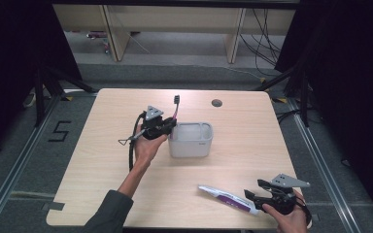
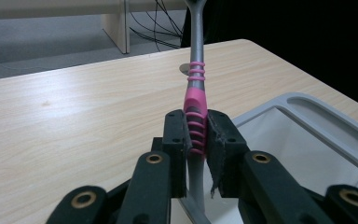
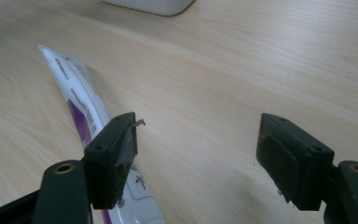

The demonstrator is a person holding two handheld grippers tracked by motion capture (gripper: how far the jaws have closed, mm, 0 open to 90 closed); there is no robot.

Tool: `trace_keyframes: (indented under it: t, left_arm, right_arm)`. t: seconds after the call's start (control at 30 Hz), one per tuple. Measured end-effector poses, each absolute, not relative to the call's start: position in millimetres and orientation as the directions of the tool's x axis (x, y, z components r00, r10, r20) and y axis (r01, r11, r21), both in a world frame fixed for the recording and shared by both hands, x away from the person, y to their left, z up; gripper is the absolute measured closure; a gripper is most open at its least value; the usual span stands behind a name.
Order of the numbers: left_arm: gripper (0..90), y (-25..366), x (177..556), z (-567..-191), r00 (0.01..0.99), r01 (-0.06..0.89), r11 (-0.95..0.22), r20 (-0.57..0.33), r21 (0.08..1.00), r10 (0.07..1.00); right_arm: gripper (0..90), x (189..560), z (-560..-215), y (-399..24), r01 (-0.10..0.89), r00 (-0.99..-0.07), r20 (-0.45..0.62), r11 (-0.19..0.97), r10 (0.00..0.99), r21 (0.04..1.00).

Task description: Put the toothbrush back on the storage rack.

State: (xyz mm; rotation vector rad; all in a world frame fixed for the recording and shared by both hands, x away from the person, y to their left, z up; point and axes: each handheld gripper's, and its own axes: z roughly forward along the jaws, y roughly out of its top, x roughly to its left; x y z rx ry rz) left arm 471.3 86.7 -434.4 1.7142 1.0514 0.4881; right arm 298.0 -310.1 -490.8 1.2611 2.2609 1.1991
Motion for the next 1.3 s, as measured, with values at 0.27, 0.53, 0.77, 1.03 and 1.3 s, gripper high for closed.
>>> trace_keyframes:
  t: [0.27,0.53,0.77,1.03,1.3]
  left_arm:
    - [75.6,84.9,470.0,-433.8,0.548,0.407,-0.123,-0.134,0.905,0.826]
    - [63.9,88.0,464.4,-427.3,0.539,0.405,-0.119,-0.132,0.906,0.832]
    - [53.8,92.6,461.4,-423.8,0.525,0.418,-0.115,-0.136,0.901,0.84]
    - [42.7,94.1,455.8,-419.4,0.531,0.424,-0.126,-0.133,0.897,0.837]
    - [32.8,97.3,451.1,-417.0,0.546,0.449,-0.131,-0.155,0.884,0.823]
  right_arm:
    - [29.7,296.5,-490.8,-307.7,0.586,-0.565,0.162,0.255,0.809,0.769]
    - [29.7,298.0,-490.9,-309.3,0.563,-0.578,0.133,0.276,0.805,0.779]
    - [29.7,295.7,-489.7,-308.1,0.598,-0.557,0.171,0.25,0.813,0.762]
    - [29.7,296.4,-490.1,-309.2,0.583,-0.561,0.157,0.254,0.813,0.772]
    - [29.7,297.7,-490.6,-310.3,0.572,-0.573,0.148,0.264,0.806,0.777]
